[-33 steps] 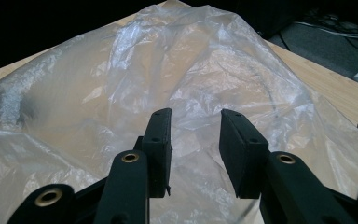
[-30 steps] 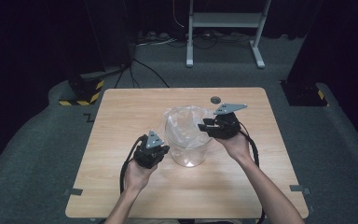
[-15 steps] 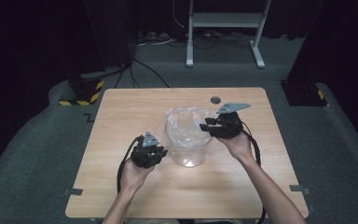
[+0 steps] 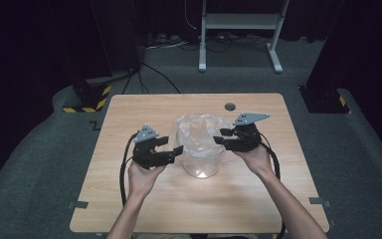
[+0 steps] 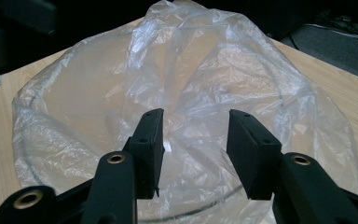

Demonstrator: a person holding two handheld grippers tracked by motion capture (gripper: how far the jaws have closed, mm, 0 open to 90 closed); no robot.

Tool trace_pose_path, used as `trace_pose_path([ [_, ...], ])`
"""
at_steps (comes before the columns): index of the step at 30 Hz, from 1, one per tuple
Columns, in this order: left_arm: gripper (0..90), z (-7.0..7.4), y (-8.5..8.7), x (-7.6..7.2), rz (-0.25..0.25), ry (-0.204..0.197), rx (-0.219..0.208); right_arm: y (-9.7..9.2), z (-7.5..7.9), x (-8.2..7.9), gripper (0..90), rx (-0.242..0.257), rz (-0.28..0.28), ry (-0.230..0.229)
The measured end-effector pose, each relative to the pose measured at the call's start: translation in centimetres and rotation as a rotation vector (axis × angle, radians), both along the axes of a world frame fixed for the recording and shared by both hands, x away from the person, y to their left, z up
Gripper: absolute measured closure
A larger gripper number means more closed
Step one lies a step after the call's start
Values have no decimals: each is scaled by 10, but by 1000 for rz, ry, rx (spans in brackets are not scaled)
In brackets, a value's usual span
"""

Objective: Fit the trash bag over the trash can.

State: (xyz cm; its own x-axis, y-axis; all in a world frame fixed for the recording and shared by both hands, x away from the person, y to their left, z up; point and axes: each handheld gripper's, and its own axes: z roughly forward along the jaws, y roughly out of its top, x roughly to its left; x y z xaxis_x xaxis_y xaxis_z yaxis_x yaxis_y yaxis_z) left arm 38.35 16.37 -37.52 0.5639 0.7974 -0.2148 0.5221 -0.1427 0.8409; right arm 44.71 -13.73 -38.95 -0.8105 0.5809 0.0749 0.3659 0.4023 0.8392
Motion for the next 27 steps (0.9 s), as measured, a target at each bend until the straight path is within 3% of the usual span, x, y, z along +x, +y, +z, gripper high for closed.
trace_pose_path([
  [2,324,0,-7,16,35,50,-4,0,-1,-1,547,-1,2,1],
  [9,357,-9,-22,47,140,103,69,-5,1,-8,519,5,21,-12],
  [15,390,-14,-24,54,172,112,110,-9,2,-16,489,-3,79,-27],
  [19,397,-16,-23,56,176,118,103,-13,3,-25,482,-11,111,-49],
  [25,409,-17,-23,55,157,106,108,-23,7,-27,472,-1,117,-45],
  [27,411,-17,-24,55,156,98,109,-26,9,-27,492,11,96,-72],
])
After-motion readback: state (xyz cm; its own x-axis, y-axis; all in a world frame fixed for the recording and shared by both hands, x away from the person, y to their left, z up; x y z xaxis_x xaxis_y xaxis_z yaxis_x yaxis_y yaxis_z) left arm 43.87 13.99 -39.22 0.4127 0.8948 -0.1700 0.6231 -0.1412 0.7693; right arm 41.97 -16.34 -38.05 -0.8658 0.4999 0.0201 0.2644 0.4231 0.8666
